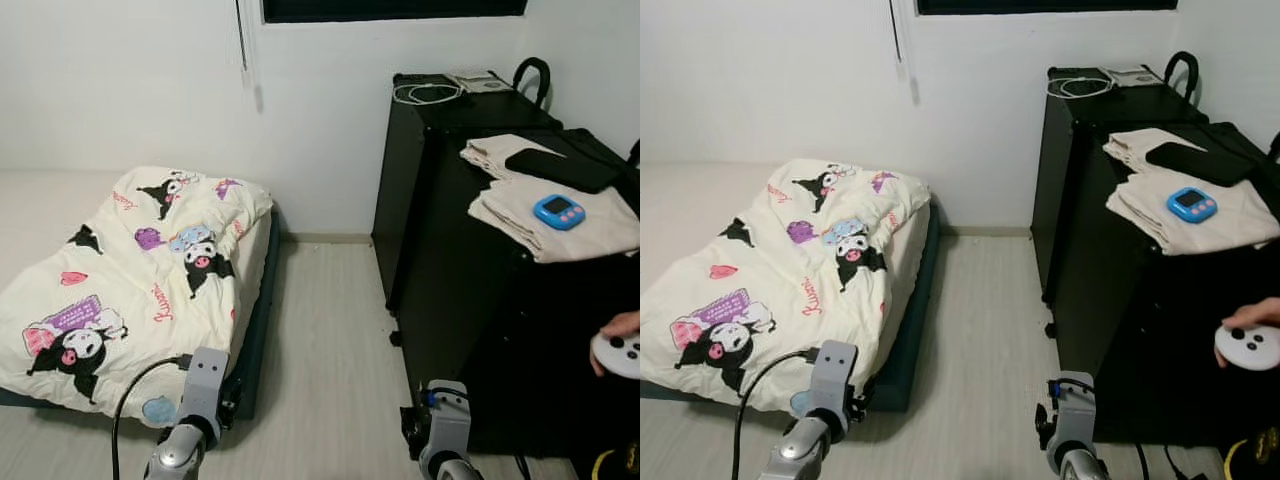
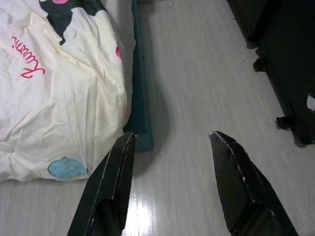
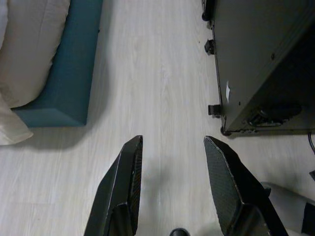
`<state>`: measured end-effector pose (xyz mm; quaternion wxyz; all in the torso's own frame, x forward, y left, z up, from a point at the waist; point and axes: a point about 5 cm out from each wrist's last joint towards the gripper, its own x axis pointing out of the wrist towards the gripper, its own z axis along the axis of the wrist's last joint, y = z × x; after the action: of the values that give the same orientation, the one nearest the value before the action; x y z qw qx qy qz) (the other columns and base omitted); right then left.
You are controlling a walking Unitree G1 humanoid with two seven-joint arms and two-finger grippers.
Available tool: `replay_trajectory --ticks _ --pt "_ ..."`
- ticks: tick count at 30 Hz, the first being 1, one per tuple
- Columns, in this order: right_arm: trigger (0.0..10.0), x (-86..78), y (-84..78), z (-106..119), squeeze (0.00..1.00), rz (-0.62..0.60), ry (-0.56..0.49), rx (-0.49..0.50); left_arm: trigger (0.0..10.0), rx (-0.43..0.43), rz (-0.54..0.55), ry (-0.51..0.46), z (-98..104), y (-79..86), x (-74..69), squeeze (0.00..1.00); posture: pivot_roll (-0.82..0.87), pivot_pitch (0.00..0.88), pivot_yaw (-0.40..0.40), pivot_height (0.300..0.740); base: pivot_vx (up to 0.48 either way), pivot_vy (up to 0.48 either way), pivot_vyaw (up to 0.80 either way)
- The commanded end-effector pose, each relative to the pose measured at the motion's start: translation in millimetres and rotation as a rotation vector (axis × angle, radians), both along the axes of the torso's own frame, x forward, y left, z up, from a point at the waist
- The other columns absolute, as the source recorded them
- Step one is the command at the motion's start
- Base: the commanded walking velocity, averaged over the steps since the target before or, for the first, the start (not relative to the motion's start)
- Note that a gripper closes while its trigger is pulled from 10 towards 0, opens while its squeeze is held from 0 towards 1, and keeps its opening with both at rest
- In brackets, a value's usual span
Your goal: Clean up the room
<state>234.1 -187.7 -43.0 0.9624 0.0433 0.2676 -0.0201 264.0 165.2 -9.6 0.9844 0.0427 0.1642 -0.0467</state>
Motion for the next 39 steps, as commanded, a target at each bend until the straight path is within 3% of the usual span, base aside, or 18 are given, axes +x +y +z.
replay_trajectory --ticks 1,39 --pt "10.0 -2.7 -0.5 -1.4 0.0 -0.004 0.0 0.003 10.0 0.004 0.0 -0.008 0.2 1.3 -1.2 0.0 0.04 0.067 0.015 0.734 0.401 0.0 0.0" --pt "10.0 -3.4 1.4 -1.5 0.0 -0.005 -0.008 0.01 10.0 0.001 -0.008 -0.01 0.6 1.8 -1.1 0.0 0.04 0.079 0.022 0.734 0.398 0.0 0.0"
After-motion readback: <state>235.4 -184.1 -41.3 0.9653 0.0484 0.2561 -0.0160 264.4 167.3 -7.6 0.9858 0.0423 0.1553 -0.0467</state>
